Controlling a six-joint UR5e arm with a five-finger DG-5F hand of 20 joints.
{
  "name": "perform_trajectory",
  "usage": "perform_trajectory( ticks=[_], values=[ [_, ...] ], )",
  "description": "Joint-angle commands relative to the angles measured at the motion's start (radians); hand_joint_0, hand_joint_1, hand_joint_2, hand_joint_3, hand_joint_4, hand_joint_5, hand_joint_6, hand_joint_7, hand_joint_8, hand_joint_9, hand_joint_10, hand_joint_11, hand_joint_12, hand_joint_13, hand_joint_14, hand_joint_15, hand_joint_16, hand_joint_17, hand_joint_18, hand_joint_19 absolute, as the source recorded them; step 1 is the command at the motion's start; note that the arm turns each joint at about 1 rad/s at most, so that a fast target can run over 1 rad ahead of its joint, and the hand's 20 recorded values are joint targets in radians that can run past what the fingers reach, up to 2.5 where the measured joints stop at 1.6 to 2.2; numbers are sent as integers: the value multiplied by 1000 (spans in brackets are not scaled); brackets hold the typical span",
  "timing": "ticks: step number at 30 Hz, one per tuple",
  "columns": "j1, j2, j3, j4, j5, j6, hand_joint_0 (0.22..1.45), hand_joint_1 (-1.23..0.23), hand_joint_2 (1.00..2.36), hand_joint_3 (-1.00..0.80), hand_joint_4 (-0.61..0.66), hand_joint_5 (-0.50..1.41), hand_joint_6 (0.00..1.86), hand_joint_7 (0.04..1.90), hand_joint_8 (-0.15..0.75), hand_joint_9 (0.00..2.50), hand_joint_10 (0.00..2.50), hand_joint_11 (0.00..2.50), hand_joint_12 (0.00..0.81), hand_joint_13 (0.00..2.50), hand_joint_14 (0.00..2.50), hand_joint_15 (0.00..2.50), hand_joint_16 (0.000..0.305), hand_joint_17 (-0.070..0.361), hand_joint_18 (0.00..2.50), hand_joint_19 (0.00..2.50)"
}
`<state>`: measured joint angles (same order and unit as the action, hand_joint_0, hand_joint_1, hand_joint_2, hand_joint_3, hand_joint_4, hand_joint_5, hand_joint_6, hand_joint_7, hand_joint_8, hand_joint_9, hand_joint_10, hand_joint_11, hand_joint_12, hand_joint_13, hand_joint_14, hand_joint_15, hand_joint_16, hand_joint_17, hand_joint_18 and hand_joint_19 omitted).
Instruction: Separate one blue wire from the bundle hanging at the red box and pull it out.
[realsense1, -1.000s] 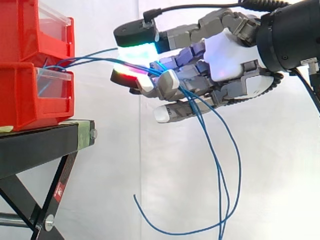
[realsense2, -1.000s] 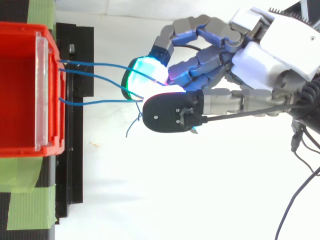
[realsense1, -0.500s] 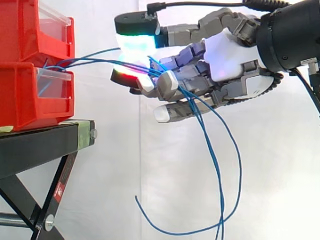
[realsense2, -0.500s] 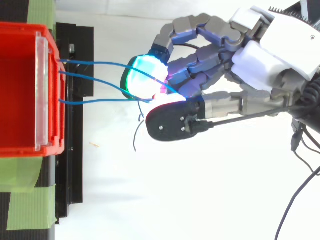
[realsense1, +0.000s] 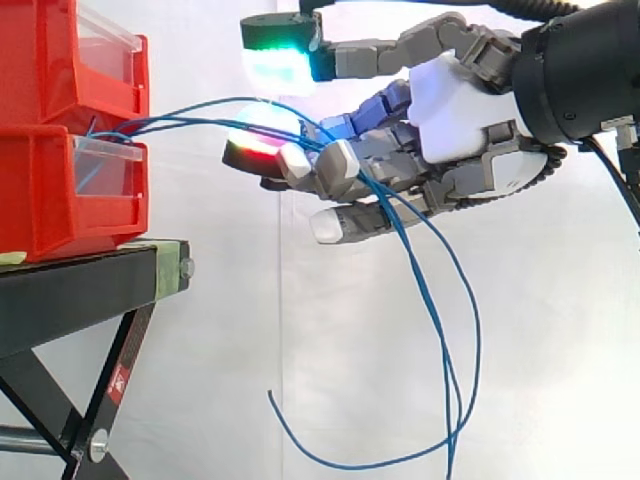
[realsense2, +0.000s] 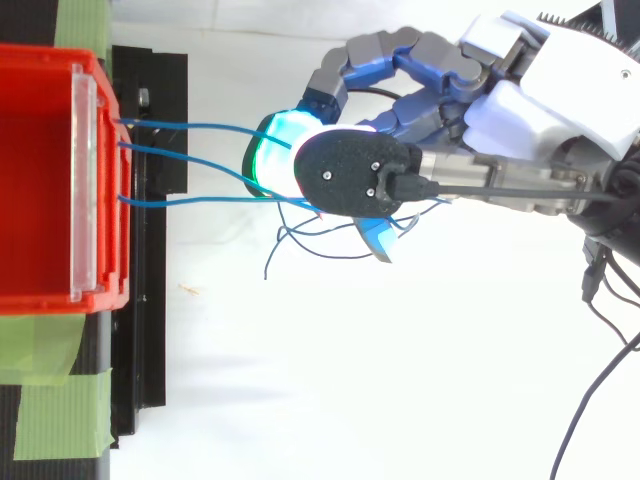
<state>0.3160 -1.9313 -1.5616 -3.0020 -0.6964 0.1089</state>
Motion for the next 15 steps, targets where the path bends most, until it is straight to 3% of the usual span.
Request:
perform_trajectory(
  ticks=[1,15],
  values=[
    [0,0,0,0,0,0,594,-627,1011,-367,222,-215,878,898,366,1068,18,1147,403,1376,20,1286,59,133,848,634],
    [0,0,0,2,0,0,609,-683,1019,-234,149,-206,896,902,368,1101,18,1180,402,1370,22,1271,58,130,858,623]
  ],
)
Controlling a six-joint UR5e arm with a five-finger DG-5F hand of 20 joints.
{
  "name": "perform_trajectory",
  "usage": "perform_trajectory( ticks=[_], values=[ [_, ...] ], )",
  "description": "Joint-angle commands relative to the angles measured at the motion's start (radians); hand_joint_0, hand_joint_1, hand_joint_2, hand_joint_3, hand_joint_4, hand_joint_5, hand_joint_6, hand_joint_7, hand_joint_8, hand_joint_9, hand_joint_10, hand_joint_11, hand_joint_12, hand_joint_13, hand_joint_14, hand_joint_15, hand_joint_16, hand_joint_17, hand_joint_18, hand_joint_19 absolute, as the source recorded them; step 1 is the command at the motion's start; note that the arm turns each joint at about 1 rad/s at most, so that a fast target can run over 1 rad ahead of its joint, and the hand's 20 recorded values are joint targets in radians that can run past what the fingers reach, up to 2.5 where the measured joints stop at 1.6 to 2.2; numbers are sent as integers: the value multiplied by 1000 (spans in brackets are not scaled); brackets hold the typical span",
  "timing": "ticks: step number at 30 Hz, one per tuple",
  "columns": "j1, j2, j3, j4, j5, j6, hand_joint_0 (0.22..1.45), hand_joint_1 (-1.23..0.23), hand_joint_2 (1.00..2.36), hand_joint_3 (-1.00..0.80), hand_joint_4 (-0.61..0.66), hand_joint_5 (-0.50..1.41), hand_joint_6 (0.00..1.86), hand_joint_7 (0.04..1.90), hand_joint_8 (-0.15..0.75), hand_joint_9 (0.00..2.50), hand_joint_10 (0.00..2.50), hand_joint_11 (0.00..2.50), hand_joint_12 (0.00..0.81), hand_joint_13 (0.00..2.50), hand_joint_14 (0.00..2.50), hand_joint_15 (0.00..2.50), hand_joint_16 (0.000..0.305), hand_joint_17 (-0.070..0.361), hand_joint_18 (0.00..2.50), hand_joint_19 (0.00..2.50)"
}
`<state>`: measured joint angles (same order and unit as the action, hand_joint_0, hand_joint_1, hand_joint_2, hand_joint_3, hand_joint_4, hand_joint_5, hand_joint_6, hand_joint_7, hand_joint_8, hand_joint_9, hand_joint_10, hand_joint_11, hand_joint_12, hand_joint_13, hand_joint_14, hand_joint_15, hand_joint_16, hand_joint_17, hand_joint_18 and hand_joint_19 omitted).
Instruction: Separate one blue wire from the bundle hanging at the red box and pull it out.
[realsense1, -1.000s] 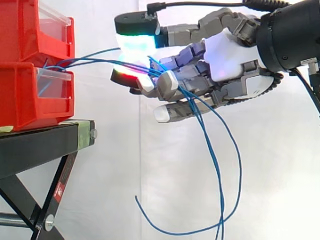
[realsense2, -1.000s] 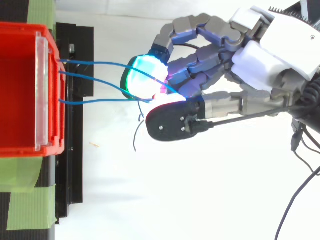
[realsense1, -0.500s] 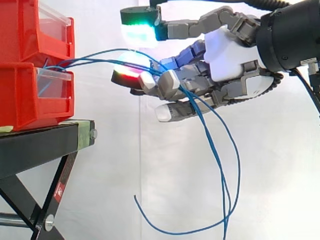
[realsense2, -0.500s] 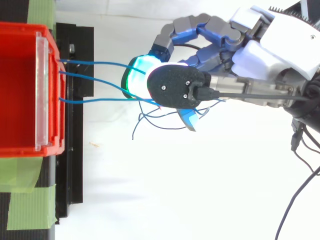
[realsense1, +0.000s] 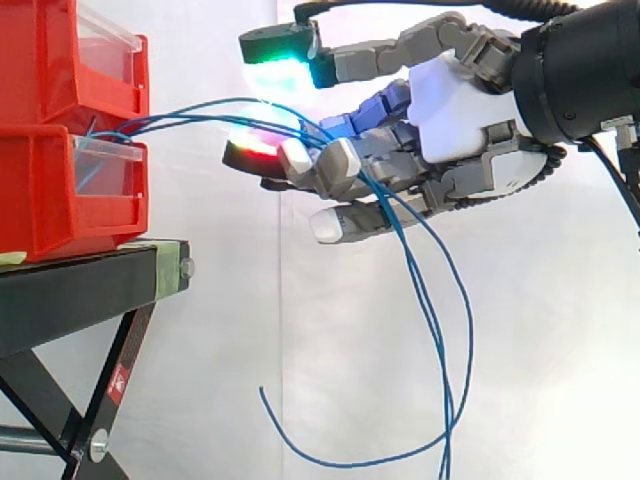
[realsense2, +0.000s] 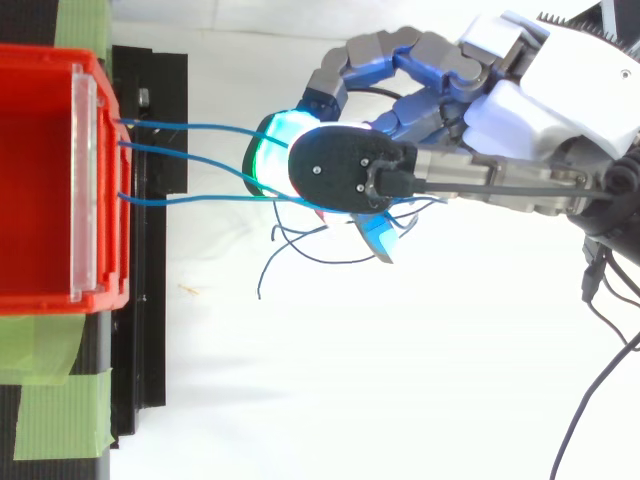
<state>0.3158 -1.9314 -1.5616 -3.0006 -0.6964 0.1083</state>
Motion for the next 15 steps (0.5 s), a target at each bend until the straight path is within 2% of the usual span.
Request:
perform_trajectory(
  ticks=[1,15],
  values=[
    [0,0,0,0,0,1,610,-683,1019,-234,149,-205,896,906,368,1106,18,1174,402,1370,22,1265,58,130,857,623],
    [0,0,0,-1,0,1,617,-713,1021,-182,105,-198,901,917,362,1115,18,1164,403,1356,24,1269,57,128,849,611]
  ],
)
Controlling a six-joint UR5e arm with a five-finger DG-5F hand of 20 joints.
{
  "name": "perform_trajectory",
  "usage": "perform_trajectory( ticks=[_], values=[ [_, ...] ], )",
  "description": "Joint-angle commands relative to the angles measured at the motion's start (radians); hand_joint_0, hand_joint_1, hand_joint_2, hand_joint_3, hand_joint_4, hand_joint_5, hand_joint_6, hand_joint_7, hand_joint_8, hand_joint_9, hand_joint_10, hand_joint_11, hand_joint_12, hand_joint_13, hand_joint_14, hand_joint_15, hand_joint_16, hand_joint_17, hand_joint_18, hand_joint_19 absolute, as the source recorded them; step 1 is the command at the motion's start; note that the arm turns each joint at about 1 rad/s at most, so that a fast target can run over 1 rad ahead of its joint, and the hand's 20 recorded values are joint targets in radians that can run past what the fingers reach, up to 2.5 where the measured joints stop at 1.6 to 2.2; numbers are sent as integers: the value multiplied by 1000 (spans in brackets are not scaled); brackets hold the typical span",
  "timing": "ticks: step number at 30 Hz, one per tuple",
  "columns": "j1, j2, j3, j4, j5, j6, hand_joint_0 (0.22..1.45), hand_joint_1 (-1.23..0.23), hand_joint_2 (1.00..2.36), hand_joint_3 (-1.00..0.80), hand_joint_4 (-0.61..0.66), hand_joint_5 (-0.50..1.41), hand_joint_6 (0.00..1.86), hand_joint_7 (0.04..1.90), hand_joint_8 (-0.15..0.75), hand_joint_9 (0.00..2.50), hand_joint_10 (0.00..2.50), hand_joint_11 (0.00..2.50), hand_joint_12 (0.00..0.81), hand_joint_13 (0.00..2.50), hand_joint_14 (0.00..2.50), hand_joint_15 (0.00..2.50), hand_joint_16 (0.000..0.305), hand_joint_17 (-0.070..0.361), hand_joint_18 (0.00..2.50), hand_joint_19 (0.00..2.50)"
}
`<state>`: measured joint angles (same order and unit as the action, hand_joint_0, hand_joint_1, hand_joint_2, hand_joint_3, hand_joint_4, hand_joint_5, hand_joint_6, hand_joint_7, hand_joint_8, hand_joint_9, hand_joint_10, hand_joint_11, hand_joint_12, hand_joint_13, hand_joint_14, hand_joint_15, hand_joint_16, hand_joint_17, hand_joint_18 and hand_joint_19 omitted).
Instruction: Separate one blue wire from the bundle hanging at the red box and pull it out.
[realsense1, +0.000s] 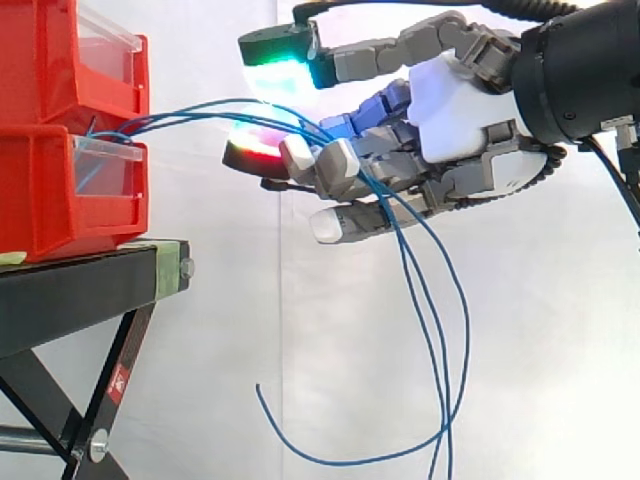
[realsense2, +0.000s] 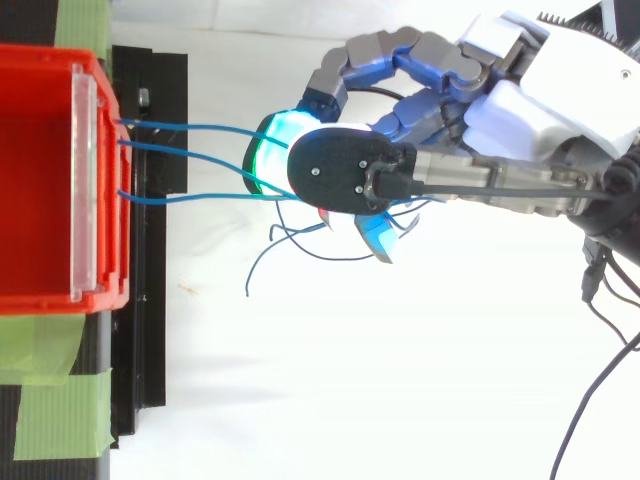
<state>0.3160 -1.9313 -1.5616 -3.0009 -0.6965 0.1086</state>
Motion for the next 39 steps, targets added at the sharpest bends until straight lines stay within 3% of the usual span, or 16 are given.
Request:
perform_trajectory(
  ticks=[1,24,34,39],
  values=[
    [0,0,0,0,0,0,617,-713,1021,-181,105,-197,901,919,367,1111,19,1173,405,1355,24,1258,57,127,849,607],
    [0,0,0,0,0,0,614,-735,1023,-137,91,-188,898,963,364,1003,18,1078,474,1021,26,897,55,125,794,562],
    [0,0,0,-1,2,0,613,-743,1021,-128,67,-184,897,956,350,824,15,825,474,898,24,746,55,124,781,536],
    [0,0,0,0,2,-1,610,-754,1020,-118,67,-177,891,979,340,723,15,665,462,685,18,567,56,126,696,502]
  ],
)
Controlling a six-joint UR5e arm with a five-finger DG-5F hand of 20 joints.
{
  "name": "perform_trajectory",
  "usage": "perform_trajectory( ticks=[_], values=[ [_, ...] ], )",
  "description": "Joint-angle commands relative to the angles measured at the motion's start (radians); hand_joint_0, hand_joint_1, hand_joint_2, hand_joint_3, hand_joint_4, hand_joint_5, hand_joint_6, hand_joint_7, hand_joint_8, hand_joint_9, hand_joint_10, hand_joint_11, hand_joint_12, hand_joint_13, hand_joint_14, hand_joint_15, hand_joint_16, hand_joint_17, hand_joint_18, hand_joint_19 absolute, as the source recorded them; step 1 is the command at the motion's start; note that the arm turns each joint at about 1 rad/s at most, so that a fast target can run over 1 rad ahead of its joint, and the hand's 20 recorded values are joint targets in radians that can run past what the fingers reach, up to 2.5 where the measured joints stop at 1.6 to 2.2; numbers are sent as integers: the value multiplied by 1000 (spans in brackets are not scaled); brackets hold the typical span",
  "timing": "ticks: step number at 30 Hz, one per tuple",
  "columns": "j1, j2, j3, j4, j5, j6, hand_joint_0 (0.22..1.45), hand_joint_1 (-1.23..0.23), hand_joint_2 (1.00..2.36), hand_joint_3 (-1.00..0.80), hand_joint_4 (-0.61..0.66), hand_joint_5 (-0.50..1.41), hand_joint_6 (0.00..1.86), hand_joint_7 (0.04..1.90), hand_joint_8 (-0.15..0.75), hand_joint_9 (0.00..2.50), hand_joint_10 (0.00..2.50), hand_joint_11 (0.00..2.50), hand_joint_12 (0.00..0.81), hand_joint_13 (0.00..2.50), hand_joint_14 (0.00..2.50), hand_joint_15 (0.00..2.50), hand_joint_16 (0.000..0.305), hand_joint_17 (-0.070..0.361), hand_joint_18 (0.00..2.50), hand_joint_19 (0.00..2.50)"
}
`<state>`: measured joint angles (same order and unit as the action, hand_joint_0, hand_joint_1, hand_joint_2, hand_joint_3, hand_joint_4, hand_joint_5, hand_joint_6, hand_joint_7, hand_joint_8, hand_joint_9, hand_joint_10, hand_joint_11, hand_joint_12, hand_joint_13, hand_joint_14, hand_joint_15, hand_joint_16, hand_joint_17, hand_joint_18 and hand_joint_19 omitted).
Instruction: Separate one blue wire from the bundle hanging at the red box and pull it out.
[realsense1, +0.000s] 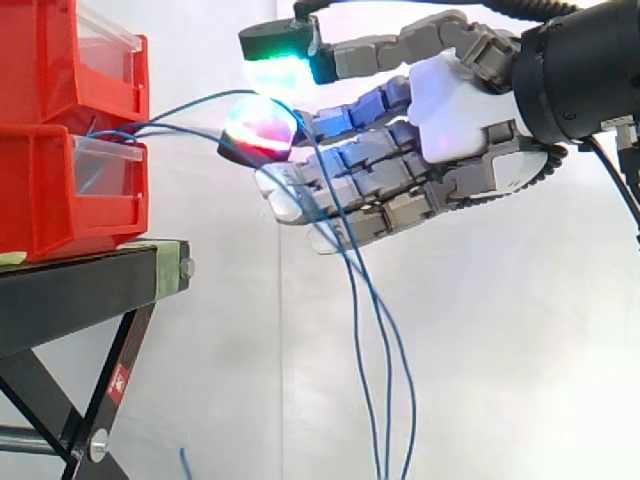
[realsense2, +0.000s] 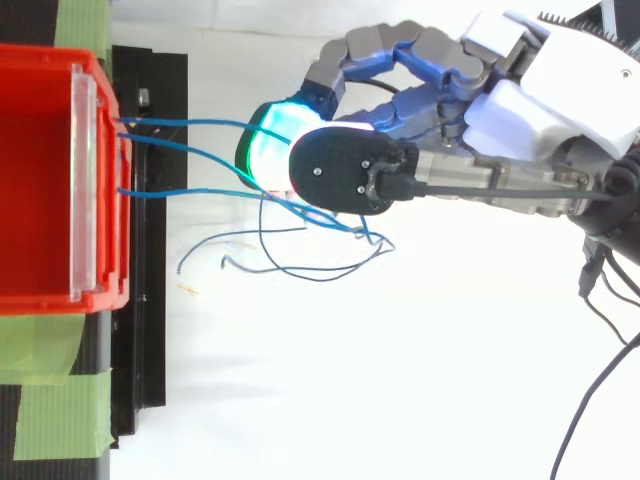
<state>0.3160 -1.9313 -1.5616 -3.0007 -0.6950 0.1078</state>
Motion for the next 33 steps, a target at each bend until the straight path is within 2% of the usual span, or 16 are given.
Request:
perform_trajectory(
  ticks=[1,5,13,20,24,29,33],
  values=[
    [0,0,0,-1,0,-2,609,-759,1020,-115,65,-174,890,978,340,690,15,616,453,604,18,519,57,128,642,476],
    [0,0,0,-1,0,-3,602,-770,1018,-103,62,-168,883,996,325,629,12,535,445,475,13,412,58,131,507,376],
    [0,0,0,-17,0,0,599,-780,1016,-97,68,-163,880,1019,325,586,12,486,445,421,12,374,61,136,457,312],
    [9,0,0,-60,0,9,598,-781,1017,-90,61,-162,879,1040,329,587,12,482,445,422,12,377,61,136,452,321],
    [15,0,0,-64,-3,9,599,-781,1016,-89,60,-162,879,1042,328,599,10,494,446,427,12,378,61,136,457,323],
    [31,0,-46,-61,-12,20,599,-780,1017,-85,62,-163,880,1045,329,600,13,504,448,447,12,389,61,137,468,335],
    [49,0,-83,-17,-11,76,601,-779,1017,-88,66,-163,880,1041,330,608,13,511,450,455,12,398,61,136,476,335]
  ],
)
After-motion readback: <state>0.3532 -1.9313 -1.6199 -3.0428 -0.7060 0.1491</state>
